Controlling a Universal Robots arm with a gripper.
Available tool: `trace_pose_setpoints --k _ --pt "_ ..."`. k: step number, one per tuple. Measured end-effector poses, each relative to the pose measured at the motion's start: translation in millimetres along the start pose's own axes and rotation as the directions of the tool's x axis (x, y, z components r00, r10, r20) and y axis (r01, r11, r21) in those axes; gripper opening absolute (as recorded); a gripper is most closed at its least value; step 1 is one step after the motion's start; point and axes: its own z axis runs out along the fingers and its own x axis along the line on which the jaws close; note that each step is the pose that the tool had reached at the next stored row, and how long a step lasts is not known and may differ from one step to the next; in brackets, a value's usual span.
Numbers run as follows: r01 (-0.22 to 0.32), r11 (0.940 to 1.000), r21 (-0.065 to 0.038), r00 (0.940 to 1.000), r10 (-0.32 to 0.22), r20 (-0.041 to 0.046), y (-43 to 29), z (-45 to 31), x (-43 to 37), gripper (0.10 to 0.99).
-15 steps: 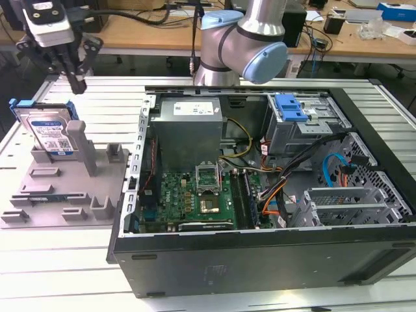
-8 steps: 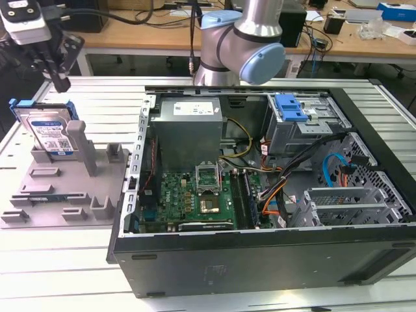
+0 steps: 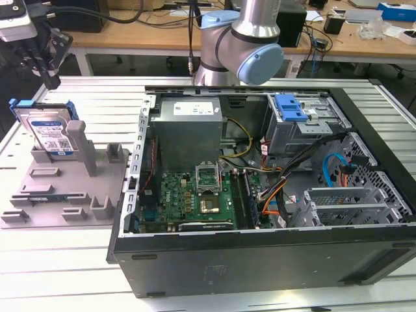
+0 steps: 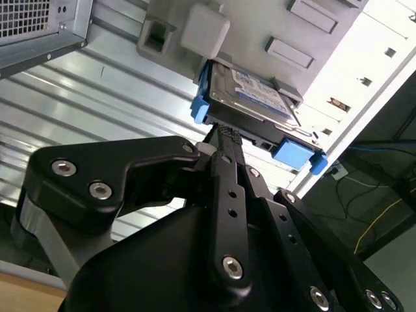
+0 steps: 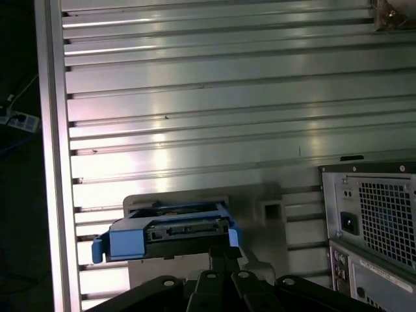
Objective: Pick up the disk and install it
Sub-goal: 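Reach for the disk, then pick up the disk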
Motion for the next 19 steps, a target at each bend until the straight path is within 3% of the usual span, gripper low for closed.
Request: trace_pose_setpoints --k 15,19 --pt "0.000 1.0000 0.000 1.0000 0.000 -0.0003 1.4 0.1 1.1 0.106" --pt "0.016 0.9999 0.001 0.9998 -0.016 -0.0134 1.3 0.4 1.1 0.106"
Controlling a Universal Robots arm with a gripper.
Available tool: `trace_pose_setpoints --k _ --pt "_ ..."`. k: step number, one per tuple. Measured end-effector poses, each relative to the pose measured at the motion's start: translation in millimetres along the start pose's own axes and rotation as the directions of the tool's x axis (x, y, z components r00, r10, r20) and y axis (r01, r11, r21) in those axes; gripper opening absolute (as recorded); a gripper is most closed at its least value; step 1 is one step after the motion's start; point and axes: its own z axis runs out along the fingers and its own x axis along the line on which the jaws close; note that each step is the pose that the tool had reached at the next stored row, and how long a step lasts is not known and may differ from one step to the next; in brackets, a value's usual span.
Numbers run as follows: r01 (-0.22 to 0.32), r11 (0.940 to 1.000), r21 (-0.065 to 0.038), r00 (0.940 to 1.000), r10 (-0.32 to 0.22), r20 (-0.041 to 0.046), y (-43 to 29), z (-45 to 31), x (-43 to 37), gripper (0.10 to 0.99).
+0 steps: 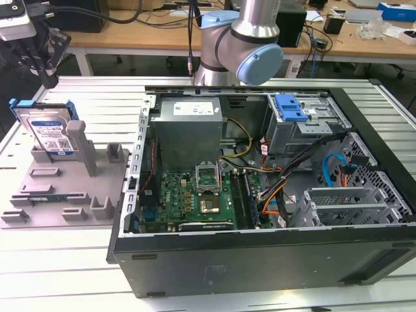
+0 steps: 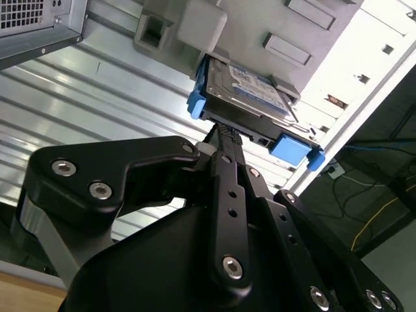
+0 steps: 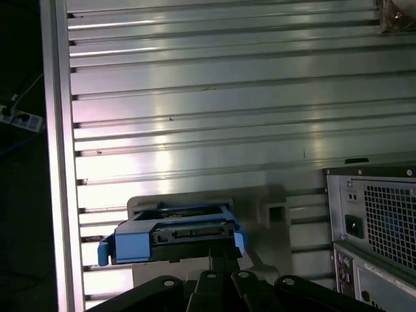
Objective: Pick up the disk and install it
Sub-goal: 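Pick up the disk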
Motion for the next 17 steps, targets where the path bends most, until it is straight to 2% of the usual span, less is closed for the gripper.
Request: trace_pose_setpoints --k 1,2,4,5,7,9,10,11,12,15,17 --pt "0.018 0.9998 0.000 0.9998 -0.018 -0.0067 0.0 0.1 0.0 0.106" --pt "0.083 0.9965 -0.001 0.9964 -0.083 -0.0168 0.0 0.3 0.1 0.106" --pt "0.179 0.9839 -0.003 0.9836 -0.179 -0.0239 0.0 0.6 0.0 0.106" --pt "0.225 0.9743 -0.004 0.9739 -0.225 -0.0267 0.0 0.7 0.1 0.106" --pt "0.266 0.9639 -0.005 0.9634 -0.266 -0.0295 0.0 0.8 0.0 0.114" --pt "0.308 0.9513 -0.006 0.9508 -0.308 -0.0321 0.0 0.9 0.0 0.235" --pt "0.328 0.9446 -0.007 0.9440 -0.328 -0.0333 0.0 1.0 0.0 0.235" --pt "0.344 0.9388 -0.007 0.9381 -0.345 -0.0344 0.0 1.0 0.0 0.294" --pt "0.361 0.9327 -0.008 0.9320 -0.361 -0.0355 0.0 1.1 0.0 0.294" --pt "0.408 0.9131 -0.010 0.9123 -0.408 -0.0382 0.0 1.4 0.0 0.482" --pt "0.438 0.8990 -0.011 0.8982 -0.438 -0.0401 -0.1 1.6 0.1 0.482"
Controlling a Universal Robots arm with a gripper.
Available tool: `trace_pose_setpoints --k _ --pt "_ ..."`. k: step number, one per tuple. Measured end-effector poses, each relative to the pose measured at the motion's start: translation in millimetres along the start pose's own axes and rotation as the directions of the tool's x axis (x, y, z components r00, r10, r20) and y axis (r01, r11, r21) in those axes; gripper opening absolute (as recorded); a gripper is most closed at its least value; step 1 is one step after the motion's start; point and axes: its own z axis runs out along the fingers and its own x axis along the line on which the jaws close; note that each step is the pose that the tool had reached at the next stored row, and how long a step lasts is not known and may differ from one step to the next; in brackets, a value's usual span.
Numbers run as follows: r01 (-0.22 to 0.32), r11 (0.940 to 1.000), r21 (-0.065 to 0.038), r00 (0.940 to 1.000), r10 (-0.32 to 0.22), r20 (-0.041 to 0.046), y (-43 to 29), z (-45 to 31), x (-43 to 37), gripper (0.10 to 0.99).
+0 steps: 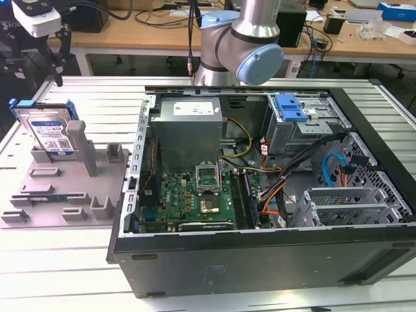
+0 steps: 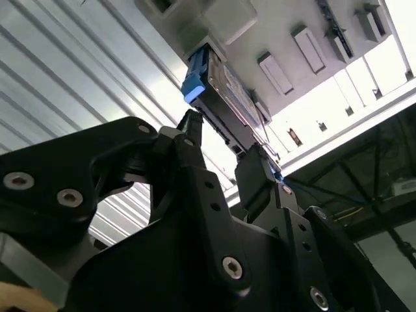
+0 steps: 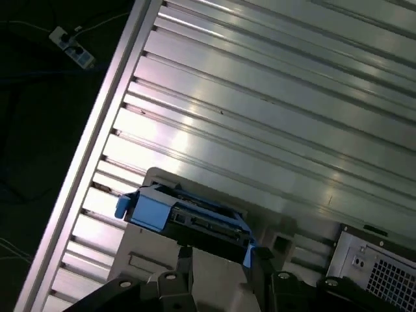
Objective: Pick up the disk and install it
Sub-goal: 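Pick up the disk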
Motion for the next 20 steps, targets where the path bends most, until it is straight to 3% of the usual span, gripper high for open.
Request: trace_pose_setpoints --k 4,10,11,12,20 --pt "0.094 0.9956 0.001 0.9956 -0.094 -0.0046 -0.1 0.3 -0.1 0.482" --pt "0.216 0.9763 0.002 0.9763 -0.216 -0.0106 0.0 0.5 0.0 0.482" --pt "0.236 0.9717 0.003 0.9716 -0.236 -0.0124 0.0 0.5 -0.1 0.482" --pt "0.278 0.9606 0.006 0.9605 -0.278 -0.0167 0.0 0.5 0.0 0.482" --pt "0.377 0.9263 0.012 0.9262 -0.376 -0.0275 0.3 0.5 -0.1 0.482"
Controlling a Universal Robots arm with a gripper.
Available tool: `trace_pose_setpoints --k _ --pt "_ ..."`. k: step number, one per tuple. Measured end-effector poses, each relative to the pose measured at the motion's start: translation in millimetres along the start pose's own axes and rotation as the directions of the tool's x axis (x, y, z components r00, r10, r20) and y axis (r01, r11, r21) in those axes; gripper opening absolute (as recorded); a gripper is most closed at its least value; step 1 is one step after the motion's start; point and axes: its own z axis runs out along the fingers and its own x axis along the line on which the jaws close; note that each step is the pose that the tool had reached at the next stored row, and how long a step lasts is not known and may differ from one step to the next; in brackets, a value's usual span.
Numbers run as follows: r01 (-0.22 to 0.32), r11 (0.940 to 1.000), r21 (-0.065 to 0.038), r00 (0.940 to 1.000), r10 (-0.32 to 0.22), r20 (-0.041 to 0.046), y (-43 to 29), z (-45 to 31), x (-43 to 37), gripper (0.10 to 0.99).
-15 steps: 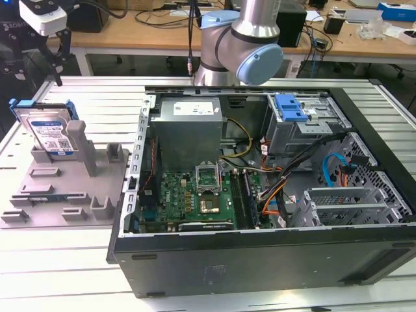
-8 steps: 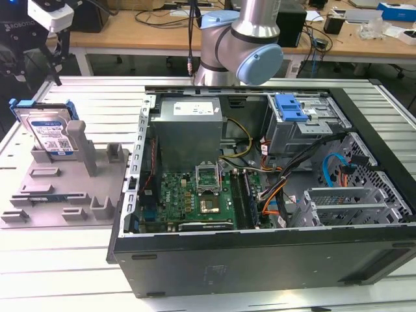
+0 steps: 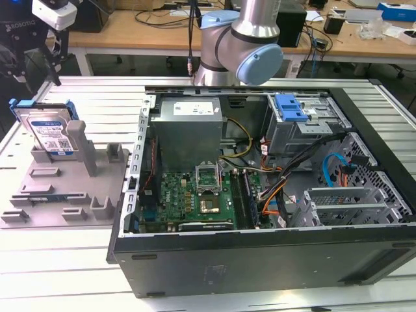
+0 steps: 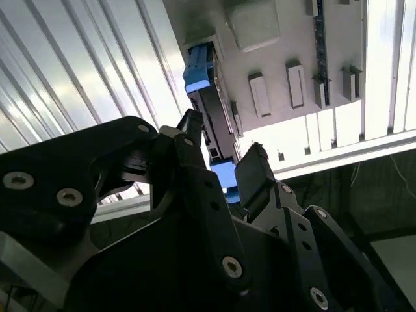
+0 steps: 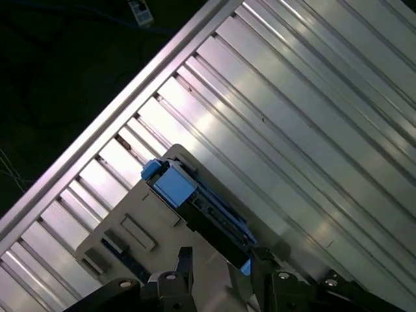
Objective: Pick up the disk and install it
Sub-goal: 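Pick up the disk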
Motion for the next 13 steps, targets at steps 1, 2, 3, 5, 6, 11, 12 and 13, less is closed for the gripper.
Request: trace_pose_setpoints --k 1,2,3,5,6,11,12,13 --pt "0.004 1.0000 0.001 1.0000 -0.004 -0.0010 0.0 0.0 0.0 0.482" --pt "0.004 1.0000 0.001 1.0000 -0.004 -0.0013 0.0 -0.1 0.0 0.482" --pt "0.004 1.0000 0.001 1.0000 -0.004 -0.0015 0.0 -0.1 0.0 0.482" --pt "0.005 1.0000 0.002 1.0000 -0.005 -0.0016 0.0 0.0 0.0 0.482" --pt "0.020 0.9998 0.002 0.9998 -0.020 -0.0021 0.0 0.1 0.0 0.482" --pt "0.126 0.9921 0.004 0.9921 -0.126 -0.0060 0.0 0.2 0.0 0.482" --pt "0.146 0.9893 0.004 0.9893 -0.146 -0.0067 0.0 0.3 0.0 0.482" --pt "0.164 0.9865 0.004 0.9865 -0.164 -0.0074 0.0 0.3 0.0 0.482"
